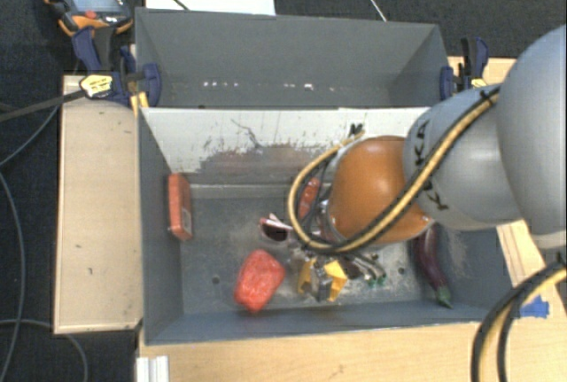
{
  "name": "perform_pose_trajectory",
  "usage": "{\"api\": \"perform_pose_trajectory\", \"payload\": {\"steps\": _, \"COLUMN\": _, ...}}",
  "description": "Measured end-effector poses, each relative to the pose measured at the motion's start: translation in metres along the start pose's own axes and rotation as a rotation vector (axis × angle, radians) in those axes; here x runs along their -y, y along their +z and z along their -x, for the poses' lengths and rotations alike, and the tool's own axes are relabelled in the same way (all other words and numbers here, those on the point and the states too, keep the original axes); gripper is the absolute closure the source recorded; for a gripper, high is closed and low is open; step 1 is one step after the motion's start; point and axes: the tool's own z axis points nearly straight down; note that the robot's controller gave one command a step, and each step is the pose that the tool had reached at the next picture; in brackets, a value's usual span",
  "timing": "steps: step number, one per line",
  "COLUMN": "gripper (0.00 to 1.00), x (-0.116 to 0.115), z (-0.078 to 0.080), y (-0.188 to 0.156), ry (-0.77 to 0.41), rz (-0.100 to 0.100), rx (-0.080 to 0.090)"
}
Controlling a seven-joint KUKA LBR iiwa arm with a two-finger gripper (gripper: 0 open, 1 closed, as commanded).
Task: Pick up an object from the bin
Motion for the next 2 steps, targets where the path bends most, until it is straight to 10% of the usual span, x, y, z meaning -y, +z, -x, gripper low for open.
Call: {"api": "perform_pose_trajectory", "payload": {"steps": 2, "gripper": 1.00, "x": -0.001, "z": -0.001, "y": -0.028, "ry": 0.002, "rz": 0.001, "rx": -0.002}}
